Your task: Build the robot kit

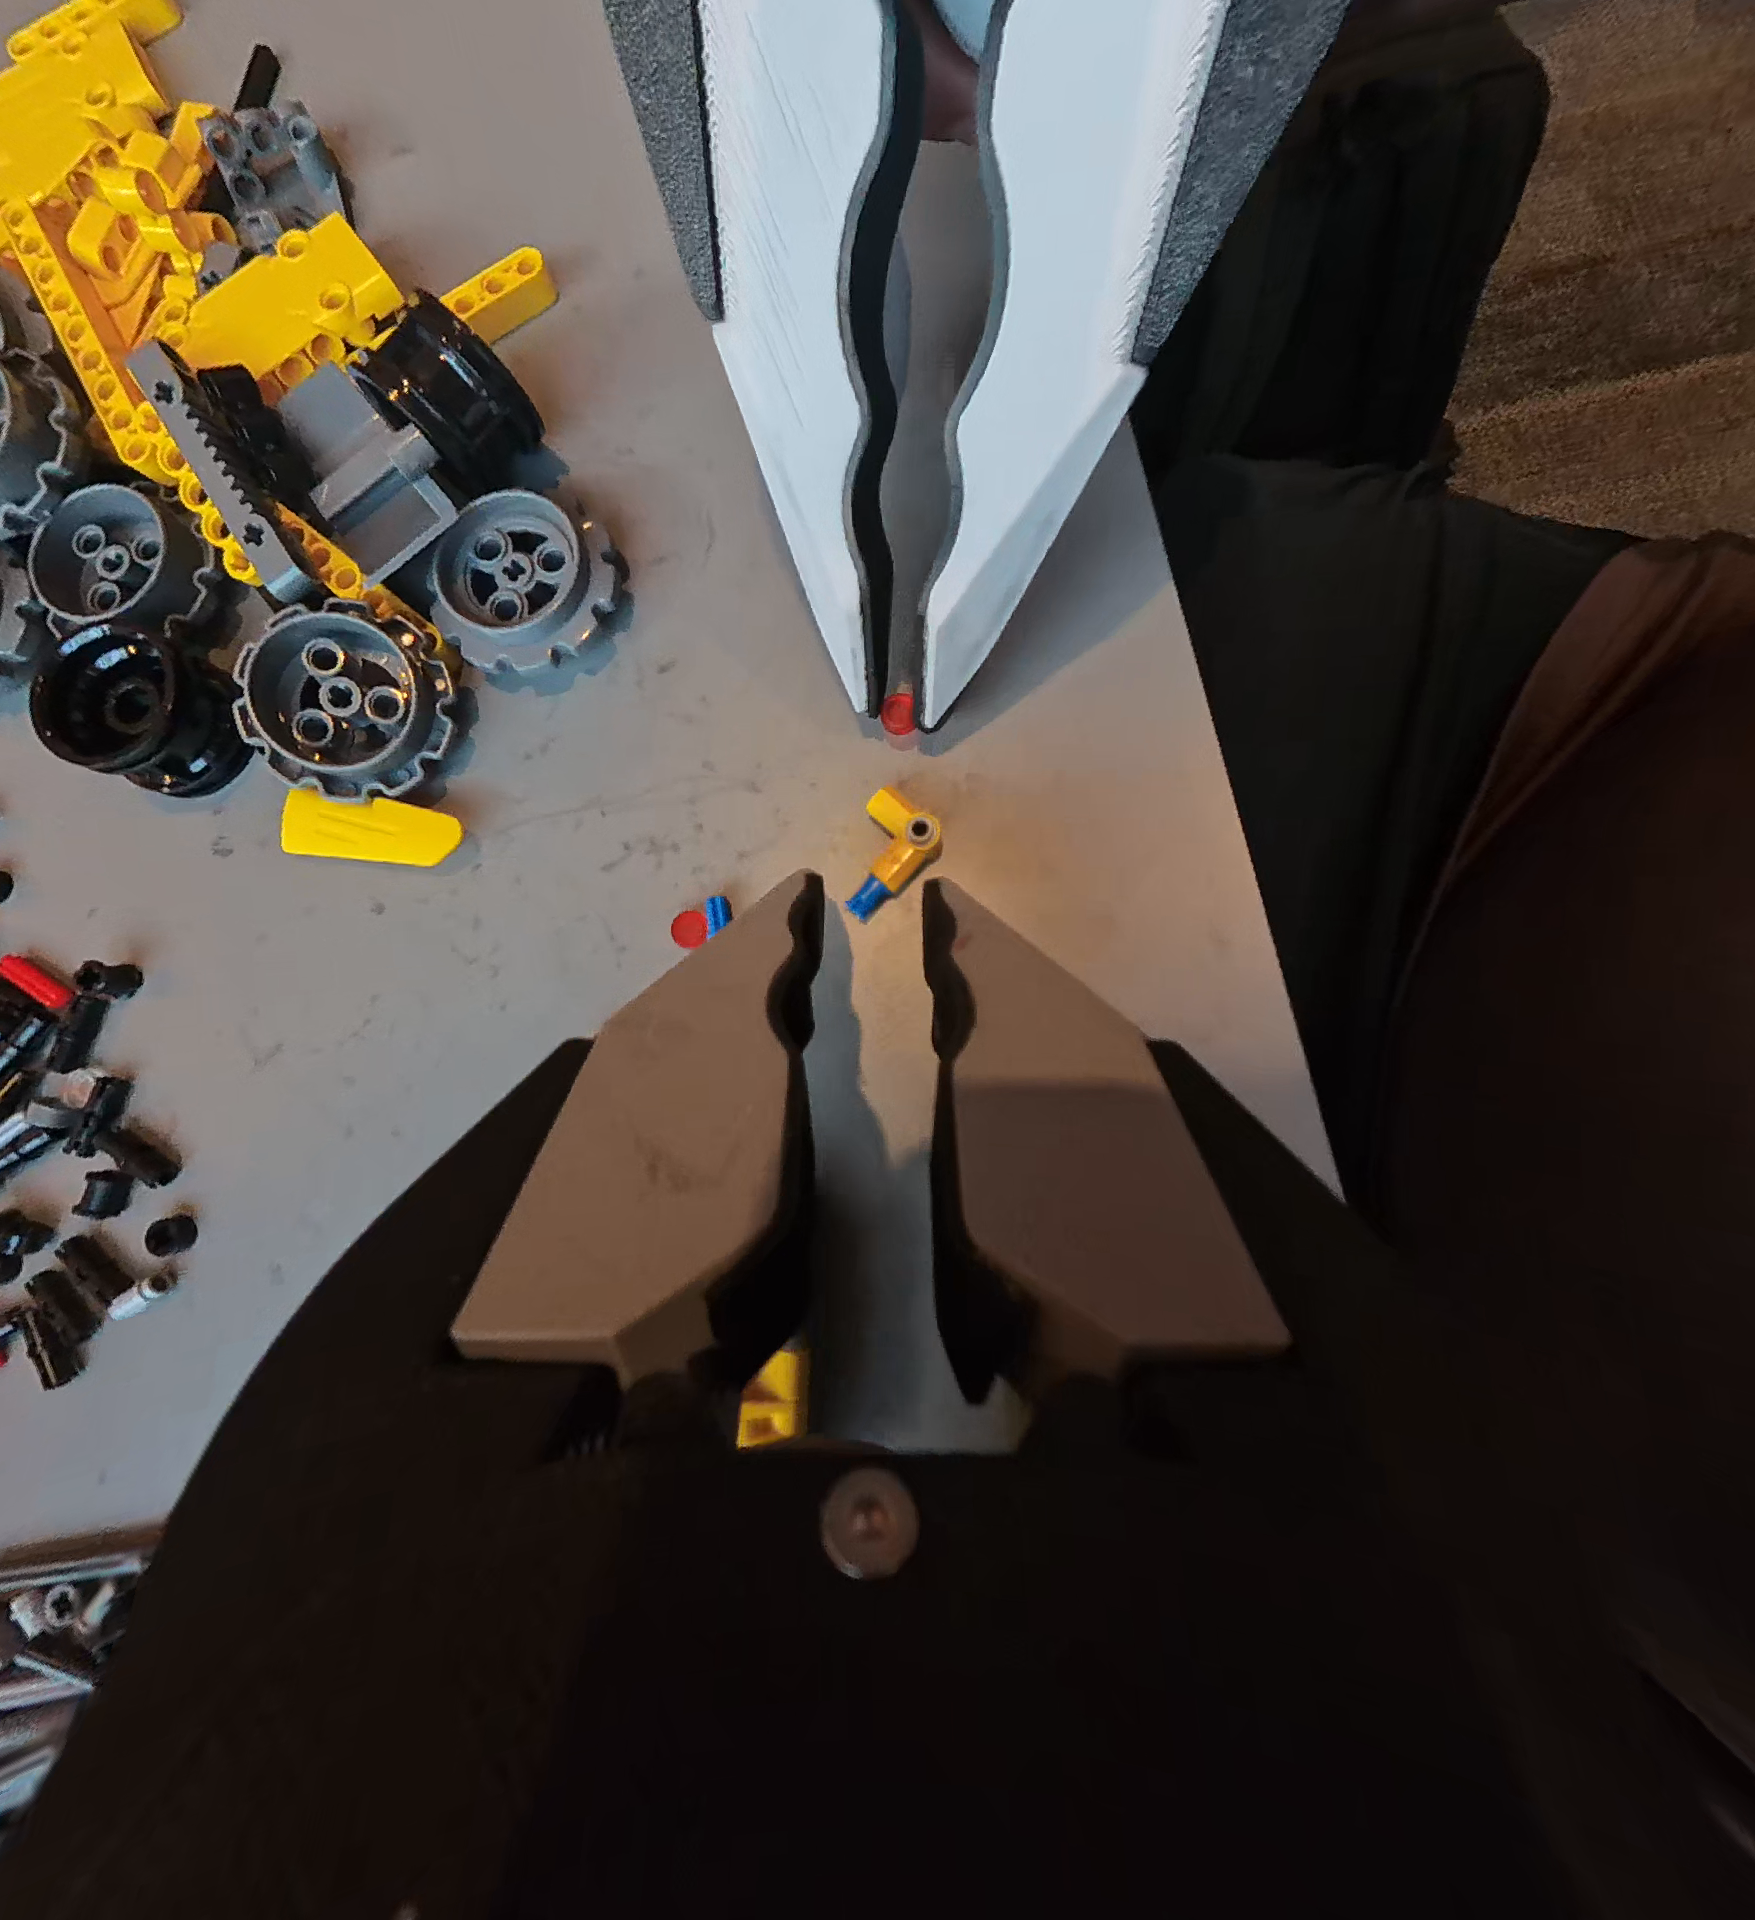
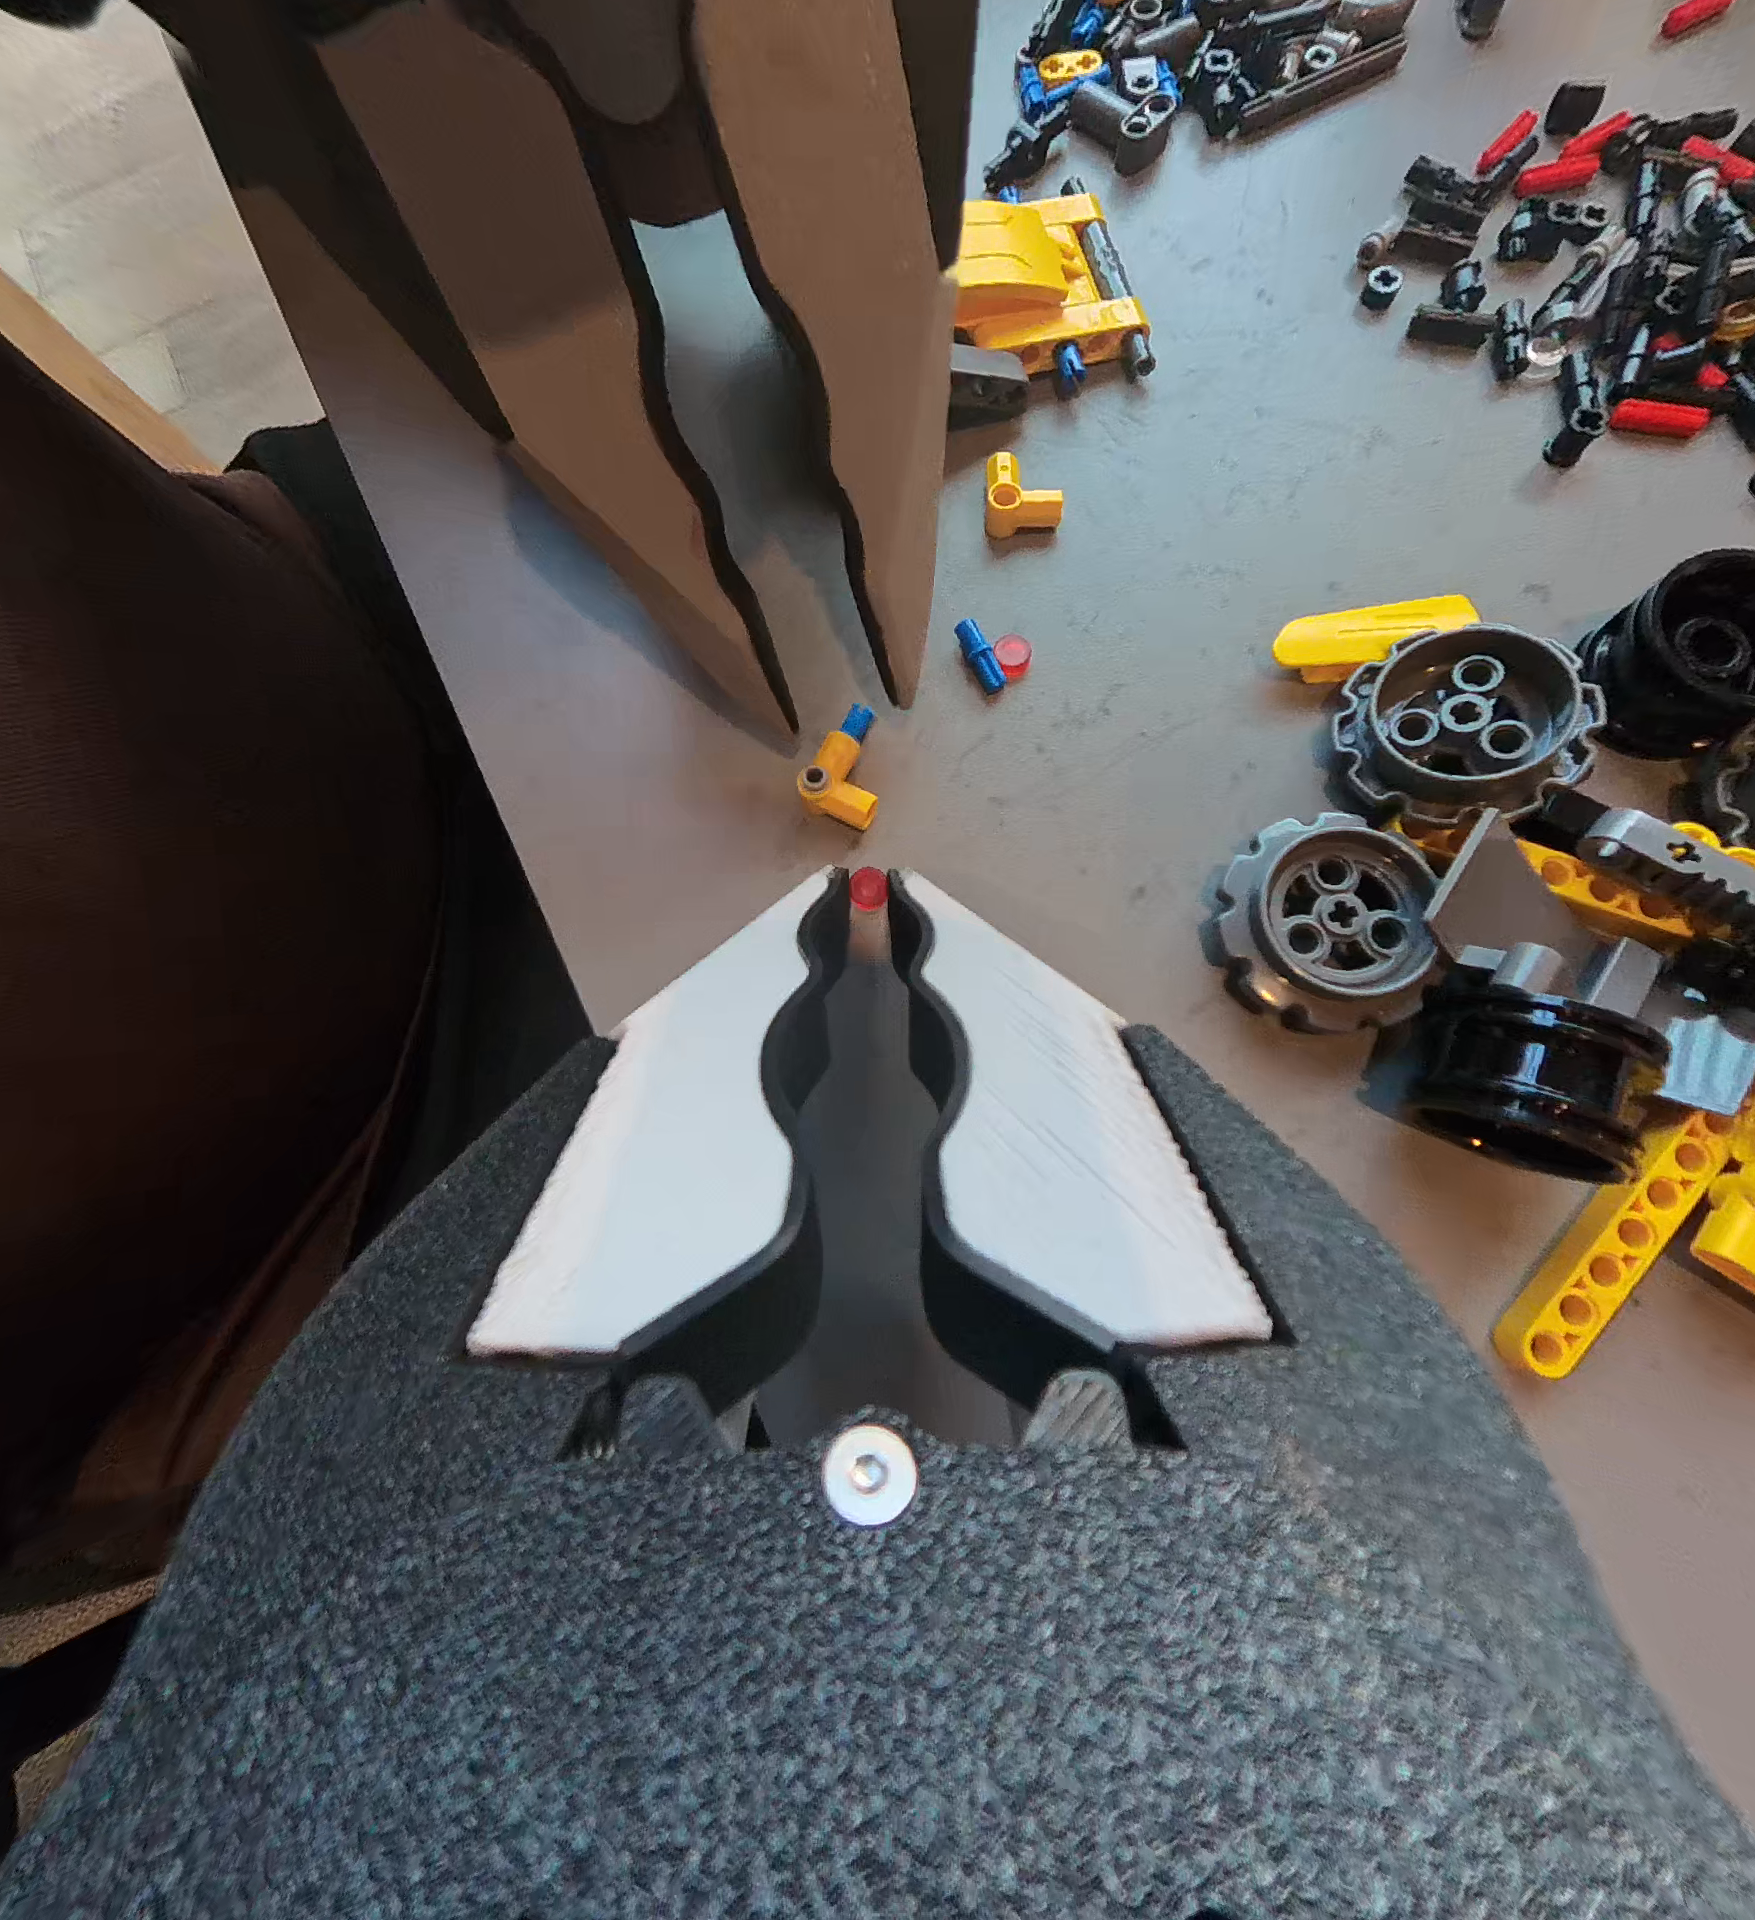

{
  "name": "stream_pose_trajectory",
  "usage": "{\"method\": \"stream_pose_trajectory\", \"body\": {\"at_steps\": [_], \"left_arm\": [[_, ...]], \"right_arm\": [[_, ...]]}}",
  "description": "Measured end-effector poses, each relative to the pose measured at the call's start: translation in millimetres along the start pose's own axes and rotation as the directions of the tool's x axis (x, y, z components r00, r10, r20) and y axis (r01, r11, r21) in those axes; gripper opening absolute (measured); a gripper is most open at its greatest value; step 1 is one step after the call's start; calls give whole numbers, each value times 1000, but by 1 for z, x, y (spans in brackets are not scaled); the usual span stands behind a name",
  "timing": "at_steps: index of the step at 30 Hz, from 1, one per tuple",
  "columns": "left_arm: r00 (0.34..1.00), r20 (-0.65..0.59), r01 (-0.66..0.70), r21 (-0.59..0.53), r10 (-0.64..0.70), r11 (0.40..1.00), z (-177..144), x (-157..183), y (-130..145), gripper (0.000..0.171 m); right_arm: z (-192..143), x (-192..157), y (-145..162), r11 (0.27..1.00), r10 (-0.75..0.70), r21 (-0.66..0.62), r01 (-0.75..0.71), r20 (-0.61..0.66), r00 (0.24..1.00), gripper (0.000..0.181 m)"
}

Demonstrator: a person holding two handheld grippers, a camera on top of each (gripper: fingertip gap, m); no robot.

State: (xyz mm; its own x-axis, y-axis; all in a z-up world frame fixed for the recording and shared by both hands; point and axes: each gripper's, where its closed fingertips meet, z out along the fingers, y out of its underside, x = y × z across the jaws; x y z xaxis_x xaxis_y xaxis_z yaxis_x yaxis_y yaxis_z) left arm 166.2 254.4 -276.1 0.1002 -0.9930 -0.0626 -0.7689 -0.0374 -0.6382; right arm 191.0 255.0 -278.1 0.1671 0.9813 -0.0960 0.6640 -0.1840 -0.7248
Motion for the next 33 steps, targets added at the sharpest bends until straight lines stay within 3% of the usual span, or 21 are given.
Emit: {"method": "stream_pose_trajectory", "body": {"at_steps": [10, 33], "left_arm": [[995, -86, 52, -2, -52, 999, 11, 7, -1, 4], [995, -68, 77, 64, -73, 995, 16, 11, -8, 3]], "right_arm": [[-6, -9, -11, 998, 9, 69, -9, 4, 1000, 6], [6, -11, -10, 988, -135, -86, 131, -47, 990, 6]]}}
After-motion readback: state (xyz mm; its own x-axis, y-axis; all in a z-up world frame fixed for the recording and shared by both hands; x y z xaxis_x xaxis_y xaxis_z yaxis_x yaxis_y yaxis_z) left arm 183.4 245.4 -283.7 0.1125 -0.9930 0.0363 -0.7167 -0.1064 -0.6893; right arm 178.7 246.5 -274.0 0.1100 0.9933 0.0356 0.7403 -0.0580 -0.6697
